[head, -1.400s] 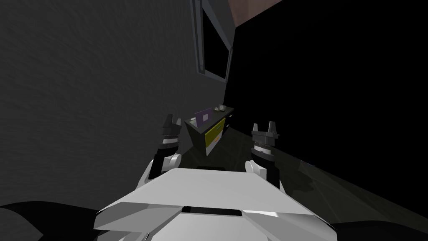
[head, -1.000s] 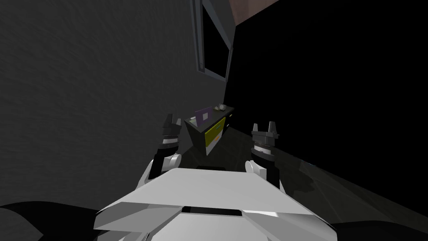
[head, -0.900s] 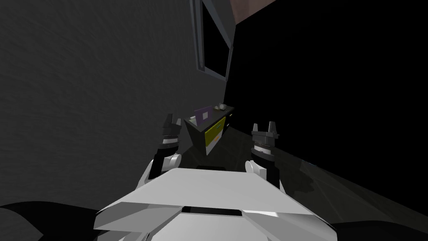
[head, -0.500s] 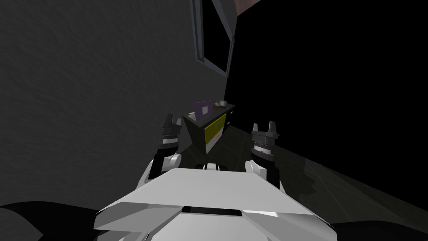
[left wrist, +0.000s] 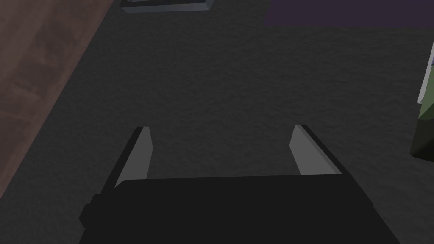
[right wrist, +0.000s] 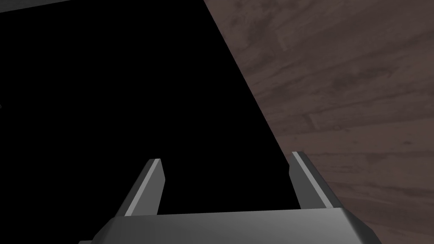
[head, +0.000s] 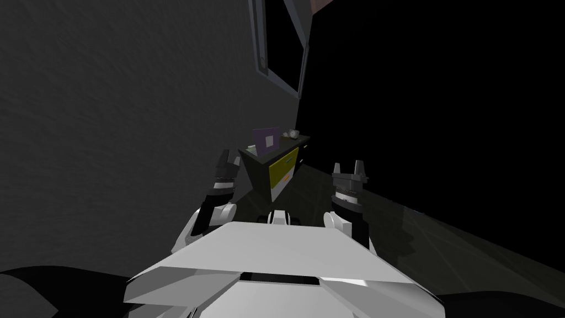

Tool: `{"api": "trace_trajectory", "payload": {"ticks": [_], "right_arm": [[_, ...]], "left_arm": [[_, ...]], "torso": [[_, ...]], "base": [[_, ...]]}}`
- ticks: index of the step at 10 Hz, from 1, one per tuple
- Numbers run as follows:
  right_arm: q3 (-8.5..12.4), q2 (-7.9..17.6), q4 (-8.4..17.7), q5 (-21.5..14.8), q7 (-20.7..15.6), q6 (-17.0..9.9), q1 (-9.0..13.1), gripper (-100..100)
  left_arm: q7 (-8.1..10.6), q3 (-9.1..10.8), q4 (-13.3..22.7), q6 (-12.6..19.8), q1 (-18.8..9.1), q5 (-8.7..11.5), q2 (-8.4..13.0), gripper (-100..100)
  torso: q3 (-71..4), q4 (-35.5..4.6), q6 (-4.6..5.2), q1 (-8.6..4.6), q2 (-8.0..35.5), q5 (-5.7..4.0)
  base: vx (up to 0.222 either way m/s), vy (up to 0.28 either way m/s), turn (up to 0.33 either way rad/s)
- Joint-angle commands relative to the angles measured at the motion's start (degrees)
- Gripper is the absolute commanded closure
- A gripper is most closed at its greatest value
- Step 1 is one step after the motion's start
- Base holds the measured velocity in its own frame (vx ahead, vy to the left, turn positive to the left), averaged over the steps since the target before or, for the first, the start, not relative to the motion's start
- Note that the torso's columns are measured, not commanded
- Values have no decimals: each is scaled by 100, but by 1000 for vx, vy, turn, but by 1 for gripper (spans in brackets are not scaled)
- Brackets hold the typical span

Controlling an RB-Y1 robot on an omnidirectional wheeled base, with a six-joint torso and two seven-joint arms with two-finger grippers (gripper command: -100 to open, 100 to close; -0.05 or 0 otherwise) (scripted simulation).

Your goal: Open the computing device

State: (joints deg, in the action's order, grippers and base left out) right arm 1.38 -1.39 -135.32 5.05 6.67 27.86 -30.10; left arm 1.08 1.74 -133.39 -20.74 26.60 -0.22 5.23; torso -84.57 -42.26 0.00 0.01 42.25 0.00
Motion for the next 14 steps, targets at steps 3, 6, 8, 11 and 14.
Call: {"api": "trace_trajectory", "payload": {"ticks": [3, 6, 8, 11, 14], "right_arm": [[0, 0, 0, 0, 0, 0, 0, 0], [0, 0, 0, 0, 0, 0, 0, 0], [0, 0, 0, 0, 0, 0, 0, 0], [0, 0, 0, 0, 0, 0, 0, 0], [0, 0, 0, 0, 0, 0, 0, 0]], "left_arm": [[159, 200, -127, 563, -81, 121, 588, -100], [296, 375, -243, 1018, -148, 226, 967, -100], [346, 439, -282, 1216, -173, 265, 1094, -100], [507, 645, -394, 1721, -252, 390, 1485, -100], [624, 794, -463, 2133, -309, 479, 1764, -100]], "torso": [[0, -2, 0, -1, 3, 0], [0, -2, 0, -1, 3, 0], [0, -2, 0, -1, 3, 0], [0, -2, 1, -1, 2, -1], [0, -3, 1, -2, 3, 0]], "base": [[17, 13, -64], [21, 15, -85], [19, 15, -57], [18, 14, -90], [18, 17, -67]]}}
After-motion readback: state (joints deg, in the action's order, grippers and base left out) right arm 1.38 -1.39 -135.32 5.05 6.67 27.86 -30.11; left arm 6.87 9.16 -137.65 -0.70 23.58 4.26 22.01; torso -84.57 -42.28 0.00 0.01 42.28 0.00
